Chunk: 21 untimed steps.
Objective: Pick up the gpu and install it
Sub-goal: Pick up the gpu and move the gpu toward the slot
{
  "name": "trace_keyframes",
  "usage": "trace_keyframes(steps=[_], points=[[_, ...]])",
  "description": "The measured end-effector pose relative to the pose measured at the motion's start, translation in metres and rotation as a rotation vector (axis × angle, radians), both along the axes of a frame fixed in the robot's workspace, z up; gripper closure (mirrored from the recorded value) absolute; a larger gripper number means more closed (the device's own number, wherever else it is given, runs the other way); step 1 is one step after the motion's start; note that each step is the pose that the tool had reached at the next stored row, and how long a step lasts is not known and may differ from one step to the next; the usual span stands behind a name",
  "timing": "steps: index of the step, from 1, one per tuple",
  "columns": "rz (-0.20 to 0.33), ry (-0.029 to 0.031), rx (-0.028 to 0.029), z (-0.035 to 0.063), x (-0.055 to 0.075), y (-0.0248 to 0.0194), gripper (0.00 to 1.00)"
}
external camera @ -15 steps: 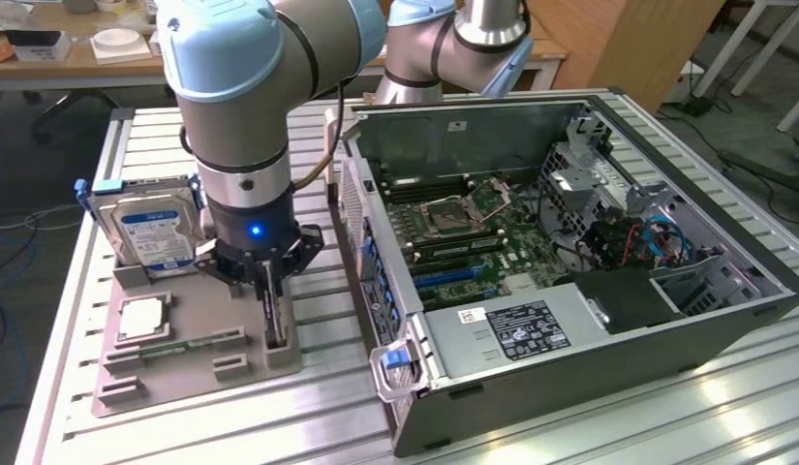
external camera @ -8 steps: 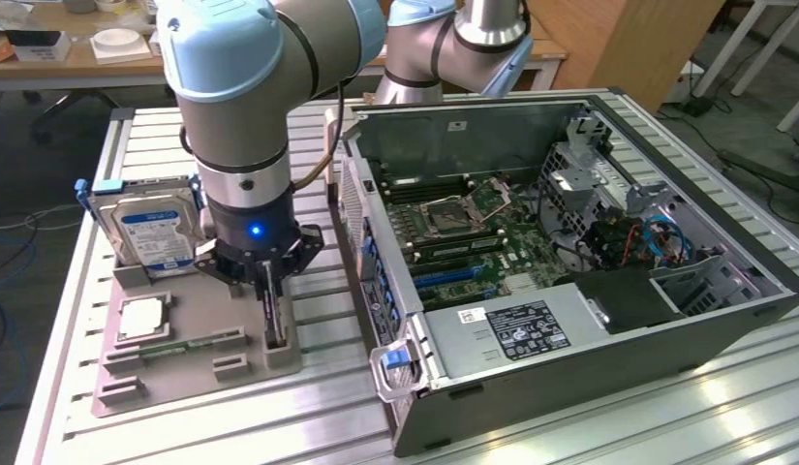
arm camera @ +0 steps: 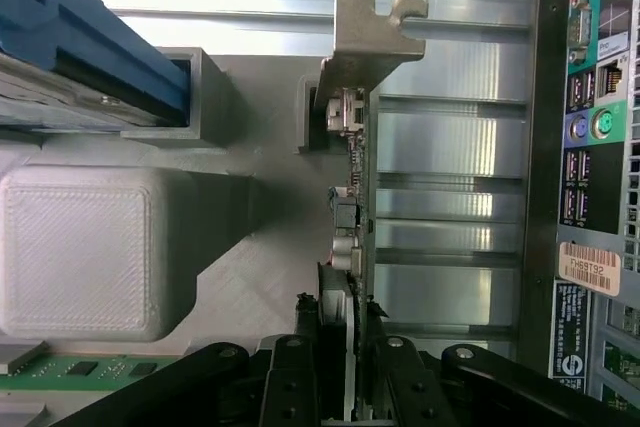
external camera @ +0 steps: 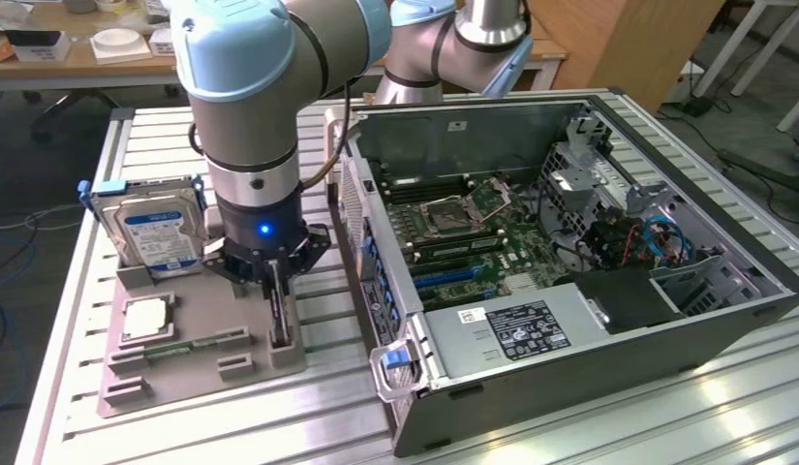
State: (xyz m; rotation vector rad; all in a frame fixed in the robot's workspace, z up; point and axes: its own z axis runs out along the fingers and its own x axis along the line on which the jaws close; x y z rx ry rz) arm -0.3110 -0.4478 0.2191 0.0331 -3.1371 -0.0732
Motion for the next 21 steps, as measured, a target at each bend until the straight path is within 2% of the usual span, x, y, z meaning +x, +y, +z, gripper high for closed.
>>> trace_keyframes(steps=[12,21], points=[[0.0,0.0001,0.0,0.0058,0.0,0.0,0.73],[0.0,0.0,0.0,0.0238,0.0,0.0,0.73]])
